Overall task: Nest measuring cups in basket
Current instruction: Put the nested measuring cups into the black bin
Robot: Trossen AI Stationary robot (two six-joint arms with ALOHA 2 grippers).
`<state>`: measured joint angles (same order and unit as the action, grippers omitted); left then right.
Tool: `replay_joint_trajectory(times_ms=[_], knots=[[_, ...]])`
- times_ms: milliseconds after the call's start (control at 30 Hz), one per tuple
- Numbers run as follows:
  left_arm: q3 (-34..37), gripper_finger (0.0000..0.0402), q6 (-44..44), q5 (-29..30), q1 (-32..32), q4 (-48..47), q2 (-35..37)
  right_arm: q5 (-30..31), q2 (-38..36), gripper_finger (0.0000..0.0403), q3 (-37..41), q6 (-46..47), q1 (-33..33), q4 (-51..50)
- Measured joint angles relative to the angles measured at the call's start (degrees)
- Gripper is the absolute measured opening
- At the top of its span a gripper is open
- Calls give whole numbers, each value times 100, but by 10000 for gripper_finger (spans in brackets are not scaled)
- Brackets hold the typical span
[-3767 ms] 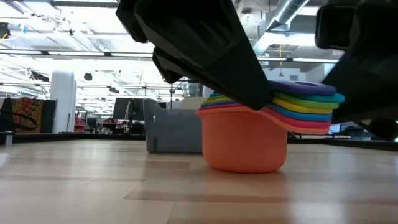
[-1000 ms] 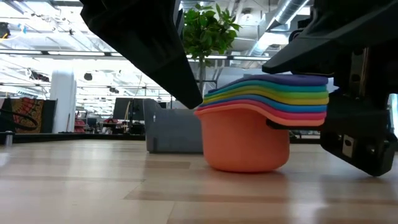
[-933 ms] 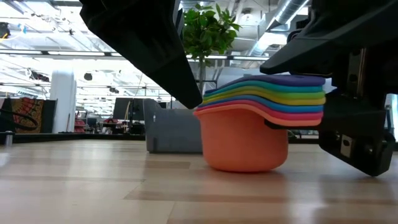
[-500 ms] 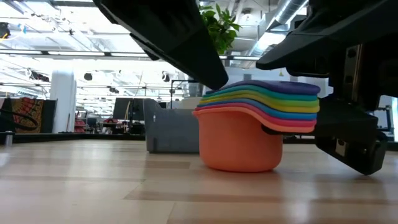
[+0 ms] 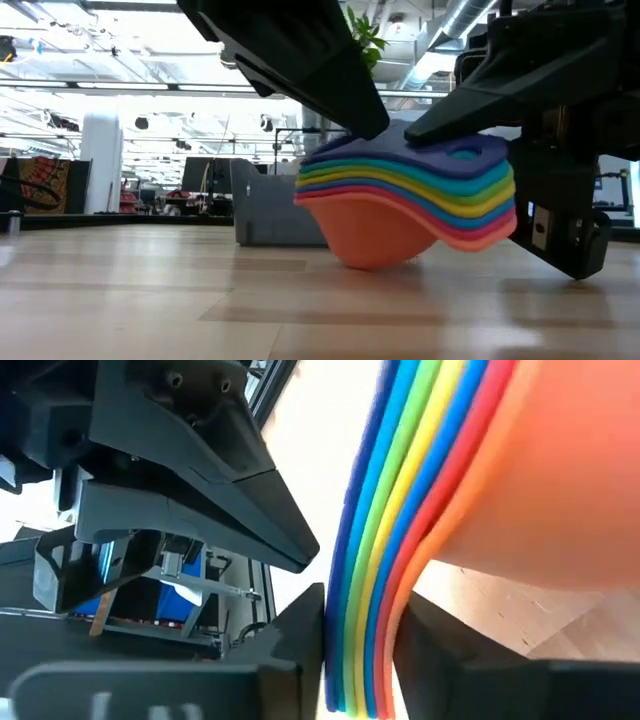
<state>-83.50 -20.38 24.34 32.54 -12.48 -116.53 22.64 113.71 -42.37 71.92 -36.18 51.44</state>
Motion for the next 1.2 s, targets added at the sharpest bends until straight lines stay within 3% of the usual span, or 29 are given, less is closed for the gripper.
replay_joint_trajectory(times_ms=[167, 467, 600, 900, 1200], knots=[[0, 0, 31, 2, -50, 8, 0, 0, 2, 92, 4, -37, -2, 34], [0, 0, 175, 2, -43, -54, -2, -3, 4, 104, 9, -41, -2, 112], [11, 0, 164, 77, 27, -503, 227, -18, -83, 99, 17, -129, 0, 127], [3, 0, 3, 1295, 247, -1572, 1242, -44, -639, 101, 11, -623, 281, 198], [2, 0, -18, 1865, 242, -2031, 1515, -15, -944, 103, 9, -839, 1057, 192]])
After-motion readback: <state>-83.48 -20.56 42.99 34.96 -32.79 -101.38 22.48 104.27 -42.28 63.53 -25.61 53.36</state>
